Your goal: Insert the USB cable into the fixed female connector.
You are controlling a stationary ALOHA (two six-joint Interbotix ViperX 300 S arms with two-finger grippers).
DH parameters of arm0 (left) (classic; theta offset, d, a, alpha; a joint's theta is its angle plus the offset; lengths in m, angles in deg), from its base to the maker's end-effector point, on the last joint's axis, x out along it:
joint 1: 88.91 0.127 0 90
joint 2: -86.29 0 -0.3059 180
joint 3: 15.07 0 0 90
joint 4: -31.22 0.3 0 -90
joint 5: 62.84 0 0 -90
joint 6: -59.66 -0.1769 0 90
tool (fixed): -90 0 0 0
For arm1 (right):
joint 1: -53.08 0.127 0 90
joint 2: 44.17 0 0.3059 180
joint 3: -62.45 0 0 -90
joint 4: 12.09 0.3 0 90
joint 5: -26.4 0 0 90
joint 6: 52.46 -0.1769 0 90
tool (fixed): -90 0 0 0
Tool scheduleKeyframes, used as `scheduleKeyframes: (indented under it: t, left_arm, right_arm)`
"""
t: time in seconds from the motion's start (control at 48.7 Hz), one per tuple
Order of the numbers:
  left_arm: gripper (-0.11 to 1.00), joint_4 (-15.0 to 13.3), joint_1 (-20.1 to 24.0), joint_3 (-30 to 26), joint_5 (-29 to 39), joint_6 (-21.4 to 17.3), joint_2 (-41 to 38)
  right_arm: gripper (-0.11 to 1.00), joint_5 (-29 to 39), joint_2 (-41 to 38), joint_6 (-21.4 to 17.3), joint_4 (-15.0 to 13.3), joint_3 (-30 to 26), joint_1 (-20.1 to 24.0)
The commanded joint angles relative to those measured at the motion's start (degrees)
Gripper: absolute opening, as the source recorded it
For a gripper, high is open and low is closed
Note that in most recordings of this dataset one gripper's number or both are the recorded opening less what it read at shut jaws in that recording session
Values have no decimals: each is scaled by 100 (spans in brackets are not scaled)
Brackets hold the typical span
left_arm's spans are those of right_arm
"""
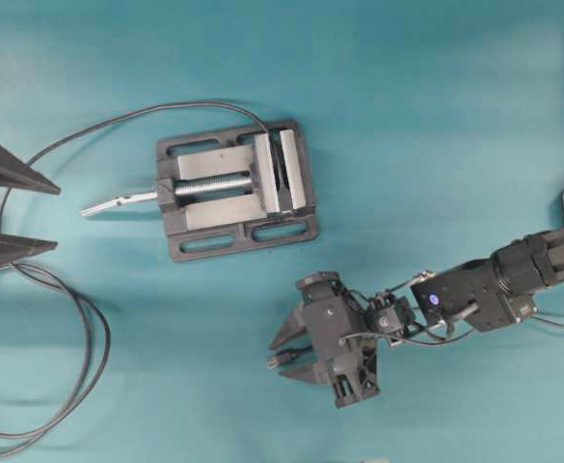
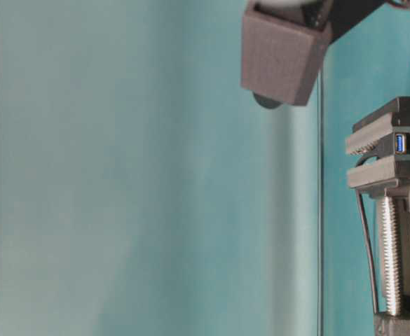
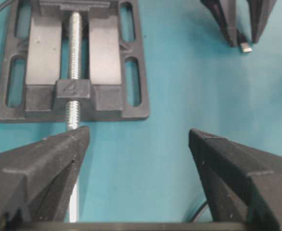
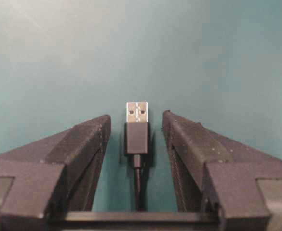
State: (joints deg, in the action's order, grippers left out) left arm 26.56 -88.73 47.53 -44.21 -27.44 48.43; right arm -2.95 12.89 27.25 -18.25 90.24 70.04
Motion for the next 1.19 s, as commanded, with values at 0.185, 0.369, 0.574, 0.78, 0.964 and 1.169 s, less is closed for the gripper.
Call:
scheduleKeyframes:
  t: [0.185, 0.369, 0.574, 0.78, 0.964, 1.169]
  left_arm:
    - [99, 0, -18, 62, -475, -70, -18]
    - [99, 0, -18, 62, -492, -62, 0]
    - [99, 0, -18, 62, -501, -53, -18]
    - [99, 0, -18, 88, -466, -53, -18]
    - [99, 0, -18, 220, -501, -18, 0]
    - [99, 0, -9, 413, -729, 9, 0]
  right_arm:
    - [52, -9, 97, -44, 0, 123, 9]
    - [52, -9, 149, -105, 0, 202, 9]
    - [52, -9, 149, -105, 0, 220, 9]
    - [44, -18, 149, -105, 0, 281, 18]
    - [33, -26, 149, -97, 0, 299, 62]
    - [34, -26, 149, -97, -9, 325, 97]
